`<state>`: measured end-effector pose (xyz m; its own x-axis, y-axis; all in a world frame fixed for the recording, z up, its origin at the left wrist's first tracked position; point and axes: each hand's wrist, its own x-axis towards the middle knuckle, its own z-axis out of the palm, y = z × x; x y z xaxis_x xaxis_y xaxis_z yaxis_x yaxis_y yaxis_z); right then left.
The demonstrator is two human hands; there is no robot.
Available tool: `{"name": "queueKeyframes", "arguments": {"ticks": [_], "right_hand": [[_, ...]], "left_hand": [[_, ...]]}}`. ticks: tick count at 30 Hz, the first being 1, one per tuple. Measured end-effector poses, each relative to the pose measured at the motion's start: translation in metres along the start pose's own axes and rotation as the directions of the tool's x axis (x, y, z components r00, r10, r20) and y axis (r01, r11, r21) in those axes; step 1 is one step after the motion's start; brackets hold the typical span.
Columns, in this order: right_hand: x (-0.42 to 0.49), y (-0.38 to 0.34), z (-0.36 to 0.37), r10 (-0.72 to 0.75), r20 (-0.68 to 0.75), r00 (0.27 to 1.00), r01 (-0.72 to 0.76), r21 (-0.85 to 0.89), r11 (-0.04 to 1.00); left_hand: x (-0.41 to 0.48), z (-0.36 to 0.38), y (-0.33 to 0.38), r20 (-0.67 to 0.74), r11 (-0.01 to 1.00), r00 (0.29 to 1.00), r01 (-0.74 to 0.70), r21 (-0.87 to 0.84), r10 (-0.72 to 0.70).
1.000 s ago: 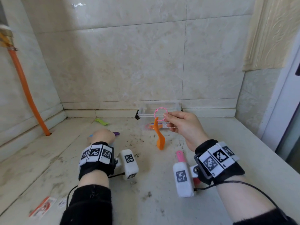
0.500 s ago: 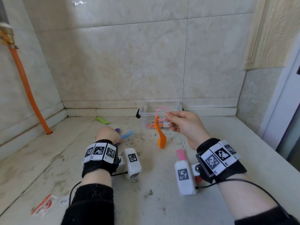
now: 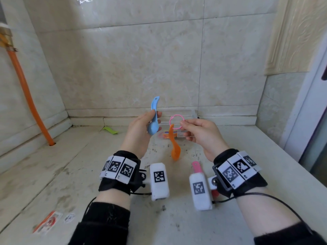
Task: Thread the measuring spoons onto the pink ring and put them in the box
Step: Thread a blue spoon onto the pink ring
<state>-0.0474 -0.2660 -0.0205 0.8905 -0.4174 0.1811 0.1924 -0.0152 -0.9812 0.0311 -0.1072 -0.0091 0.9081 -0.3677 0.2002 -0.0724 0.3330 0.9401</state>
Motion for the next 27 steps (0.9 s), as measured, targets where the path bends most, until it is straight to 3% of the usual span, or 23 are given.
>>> {"name": "queueKeyframes", "arguments": {"ticks": [9,14,17,22,27], "right_hand": [[0.000,0.002,0.001,-0.017,0.027,0.999,0.018,-0.039,0.999],[0.000,0.000,0.003,-0.026,0.010,1.000,0.026,-0.002,1.000],[0.000,-0.002,0.003,-0.111,-0.026,0.993,0.112,0.028,0.993],[-0.004,-0.006,0.005,-0.210,0.123,0.970,0.219,-0.072,0.973],[-0.006,-0.009,0.009,-0.235,0.175,0.956,0.233,0.029,0.972]], "left_hand": [[-0.002,0.014,-0.009,0.168,0.991,0.977,0.128,0.029,-0.131],[0.000,0.012,-0.008,0.122,0.999,0.992,0.038,-0.018,-0.035],[0.000,0.011,-0.007,0.095,0.999,0.995,-0.023,-0.032,0.026],[-0.004,0.013,-0.004,0.215,0.990,0.976,-0.010,0.139,-0.020],[-0.007,0.013,0.001,0.286,0.987,0.955,0.033,0.156,-0.077]]}}
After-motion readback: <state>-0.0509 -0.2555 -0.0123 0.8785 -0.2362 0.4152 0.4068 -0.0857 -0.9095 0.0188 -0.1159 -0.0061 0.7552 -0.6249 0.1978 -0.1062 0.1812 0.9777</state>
